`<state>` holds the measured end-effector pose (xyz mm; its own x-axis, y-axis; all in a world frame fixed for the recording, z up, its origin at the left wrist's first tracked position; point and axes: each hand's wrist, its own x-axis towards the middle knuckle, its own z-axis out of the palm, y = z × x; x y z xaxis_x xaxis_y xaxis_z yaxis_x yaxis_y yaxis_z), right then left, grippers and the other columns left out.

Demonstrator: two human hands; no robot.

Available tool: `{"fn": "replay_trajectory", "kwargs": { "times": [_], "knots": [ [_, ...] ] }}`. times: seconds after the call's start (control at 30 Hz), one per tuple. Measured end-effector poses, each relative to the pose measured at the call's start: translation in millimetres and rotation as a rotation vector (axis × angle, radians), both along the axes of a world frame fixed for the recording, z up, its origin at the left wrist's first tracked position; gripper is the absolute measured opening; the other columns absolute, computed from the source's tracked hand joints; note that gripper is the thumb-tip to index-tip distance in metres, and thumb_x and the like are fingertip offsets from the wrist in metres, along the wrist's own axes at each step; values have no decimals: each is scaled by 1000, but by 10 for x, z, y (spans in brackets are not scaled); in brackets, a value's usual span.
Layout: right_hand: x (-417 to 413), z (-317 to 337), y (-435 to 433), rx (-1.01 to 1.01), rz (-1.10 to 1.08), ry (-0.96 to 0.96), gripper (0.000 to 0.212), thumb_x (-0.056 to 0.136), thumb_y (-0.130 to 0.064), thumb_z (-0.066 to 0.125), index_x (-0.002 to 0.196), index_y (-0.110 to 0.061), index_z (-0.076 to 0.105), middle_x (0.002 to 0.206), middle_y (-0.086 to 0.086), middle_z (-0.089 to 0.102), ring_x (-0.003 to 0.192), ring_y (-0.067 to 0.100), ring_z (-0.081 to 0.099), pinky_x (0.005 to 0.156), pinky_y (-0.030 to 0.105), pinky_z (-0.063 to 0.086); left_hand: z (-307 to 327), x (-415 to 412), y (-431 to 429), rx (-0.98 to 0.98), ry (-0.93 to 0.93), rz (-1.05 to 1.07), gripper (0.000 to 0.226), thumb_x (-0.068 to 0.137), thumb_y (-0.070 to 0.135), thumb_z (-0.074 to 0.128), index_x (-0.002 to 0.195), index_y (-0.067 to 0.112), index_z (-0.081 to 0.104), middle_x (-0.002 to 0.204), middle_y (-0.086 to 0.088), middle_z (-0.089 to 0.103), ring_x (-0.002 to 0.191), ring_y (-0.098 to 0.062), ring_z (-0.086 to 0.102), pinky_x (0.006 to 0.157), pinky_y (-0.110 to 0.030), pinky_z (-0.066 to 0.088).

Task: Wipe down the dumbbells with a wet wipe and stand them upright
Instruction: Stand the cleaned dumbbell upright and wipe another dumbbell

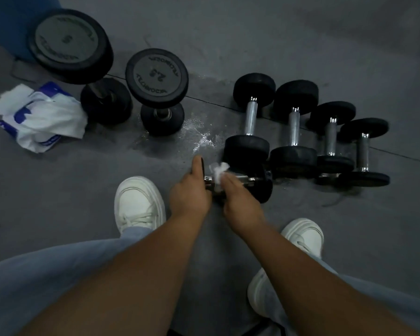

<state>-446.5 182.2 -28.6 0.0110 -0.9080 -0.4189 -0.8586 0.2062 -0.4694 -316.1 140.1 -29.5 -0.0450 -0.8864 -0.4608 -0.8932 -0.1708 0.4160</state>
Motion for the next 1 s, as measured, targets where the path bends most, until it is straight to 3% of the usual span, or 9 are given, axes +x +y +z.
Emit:
{"fn": "replay_trajectory", "kwargs": {
  "times": [0.07, 0.17, 0.23, 0.33, 0.5, 0.63, 0.77, 0.87, 1.0],
  "knots": [
    [-48, 18, -45, 17, -112, 75, 66, 82, -3, 49, 144, -20, 38, 156, -4, 27, 128, 28, 48, 99, 40, 46, 3, 1, -33, 5, -15, -16, 86, 82, 25, 68, 151, 27, 15, 121, -11, 64, 106, -36, 63, 84, -38, 49],
    [18, 43, -87, 11, 68, 158, 49, 90, -18, 54, 138, -21, 44, 148, -4, 35, 120, 27, 53, 85, 39, 51, -15, -1, -64, 0, -6, -27, 84, 83, 28, 67, 150, 26, 15, 118, -13, 64, 105, -36, 63, 81, -38, 48],
    [-7, 64, -153, -51, 81, 207, 25, 93, -27, 53, 116, -19, 59, 125, 3, 52, 106, 29, 59, 73, 36, 48, -13, -3, -86, -7, -3, -27, 80, 85, 32, 67, 147, 24, 17, 116, -13, 65, 104, -36, 64, 78, -37, 46],
    [-153, 50, -240, -52, -116, 192, 11, 90, -21, 53, 98, -14, 57, 102, 12, 59, 90, 35, 61, 71, 38, 49, 7, 3, -108, -2, -11, -48, 84, 81, 28, 69, 148, 23, 18, 116, -13, 64, 104, -36, 63, 77, -36, 45],
    [-61, 24, -228, -102, -406, 129, 25, 85, -6, 48, 107, -12, 58, 102, 17, 56, 89, 38, 58, 75, 38, 46, 6, 6, -128, 14, -34, -61, 86, 78, 25, 68, 148, 24, 17, 115, -12, 64, 103, -35, 63, 75, -36, 45],
    [134, -36, -220, -66, -140, 17, 23, 87, -13, 51, 105, -18, 64, 103, 14, 56, 90, 34, 59, 73, 37, 47, -15, 20, -178, 33, -2, -60, 81, 81, 29, 68, 146, 23, 20, 115, -14, 64, 103, -36, 63, 77, -37, 46],
    [-18, -92, -256, -103, -432, 131, 36, 89, -20, 49, 121, -29, 63, 106, 12, 59, 96, 32, 61, 76, 32, 45, 9, 41, -240, 30, -25, -108, 78, 79, 28, 69, 142, 23, 22, 112, -14, 64, 103, -37, 62, 76, -36, 45],
    [149, -71, -181, -51, -118, 106, 51, 87, -20, 48, 134, -38, 50, 112, 10, 60, 97, 32, 61, 77, 35, 49, 37, 69, -371, 80, 17, -106, 71, 79, 36, 69, 136, 24, 30, 112, -15, 64, 103, -37, 62, 81, -39, 49],
    [-55, -148, -183, -66, -365, 153, 36, 94, -20, 48, 127, -21, 62, 125, 11, 61, 112, 30, 58, 91, 34, 45, 25, 97, -498, 267, 24, -120, 61, 70, 46, 70, 122, 23, 47, 122, -11, 62, 108, -34, 60, 83, -36, 49]
  ]
}}
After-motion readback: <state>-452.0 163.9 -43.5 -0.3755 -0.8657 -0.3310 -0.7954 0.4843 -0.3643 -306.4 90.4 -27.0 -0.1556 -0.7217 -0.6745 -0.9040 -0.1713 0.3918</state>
